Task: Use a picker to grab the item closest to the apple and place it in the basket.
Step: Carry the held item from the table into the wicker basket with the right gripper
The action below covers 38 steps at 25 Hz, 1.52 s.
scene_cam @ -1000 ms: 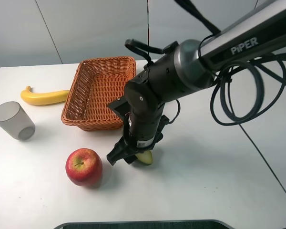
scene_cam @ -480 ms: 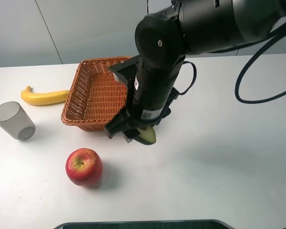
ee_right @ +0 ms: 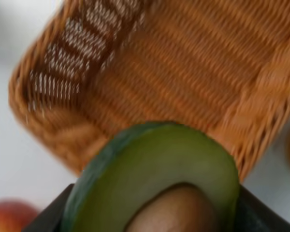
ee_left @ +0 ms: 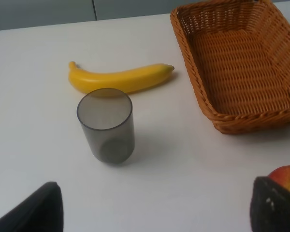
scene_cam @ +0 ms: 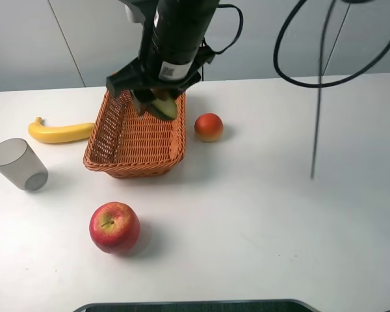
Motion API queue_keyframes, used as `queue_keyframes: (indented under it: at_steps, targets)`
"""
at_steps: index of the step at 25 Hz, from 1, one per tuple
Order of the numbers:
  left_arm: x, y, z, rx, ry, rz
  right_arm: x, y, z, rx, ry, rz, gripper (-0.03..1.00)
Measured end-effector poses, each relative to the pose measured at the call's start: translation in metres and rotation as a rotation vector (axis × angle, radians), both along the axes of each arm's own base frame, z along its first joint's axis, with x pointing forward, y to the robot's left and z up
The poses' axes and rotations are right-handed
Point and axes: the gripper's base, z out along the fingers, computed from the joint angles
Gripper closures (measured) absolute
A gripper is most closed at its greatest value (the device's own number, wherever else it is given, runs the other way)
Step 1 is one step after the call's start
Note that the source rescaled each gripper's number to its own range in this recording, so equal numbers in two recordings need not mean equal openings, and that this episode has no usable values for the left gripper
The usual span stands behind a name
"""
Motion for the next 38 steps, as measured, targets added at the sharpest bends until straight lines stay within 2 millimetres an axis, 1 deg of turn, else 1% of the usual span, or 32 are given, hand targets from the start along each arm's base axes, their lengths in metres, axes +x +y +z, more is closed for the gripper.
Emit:
queue_keyframes:
  at_steps: [3, 5, 9, 14, 16, 20, 23, 27, 32, 38]
  targets:
    - [0.0, 0.0, 0.0, 0.0, 0.0, 0.0, 0.021, 0.012, -0.001, 0.011, -0.026, -0.004, 0.93]
    - [0.0, 0.0, 0.0, 0.0, 0.0, 0.0, 0.034, 0.019, -0.007, 0.016, -0.032, -0.012, 0.93]
    - [0.0, 0.0, 0.0, 0.0, 0.0, 0.0, 0.049, 0.03, -0.027, 0.032, -0.046, -0.024, 0.93]
    - [0.0, 0.0, 0.0, 0.0, 0.0, 0.0, 0.064, 0.033, -0.055, 0.048, -0.059, -0.054, 0.93]
    - [0.0, 0.0, 0.0, 0.0, 0.0, 0.0, 0.067, 0.035, -0.066, 0.049, -0.059, -0.059, 0.93]
    - [0.0, 0.0, 0.0, -0.002, 0.0, 0.001, 0.071, 0.038, -0.08, 0.052, -0.071, -0.059, 0.93]
    - [0.0, 0.0, 0.0, -0.003, 0.0, 0.002, 0.074, 0.04, -0.089, 0.059, -0.091, -0.058, 0.93]
    - [0.0, 0.0, 0.0, -0.003, 0.0, 0.002, 0.073, 0.045, -0.1, 0.055, -0.101, -0.045, 0.93]
    - [0.0, 0.0, 0.0, -0.003, 0.0, 0.002, 0.071, 0.049, -0.11, 0.044, -0.096, -0.029, 0.93]
    - [0.0, 0.0, 0.0, -0.003, 0.0, 0.002, 0.07, 0.049, -0.113, 0.038, -0.091, -0.027, 0.93]
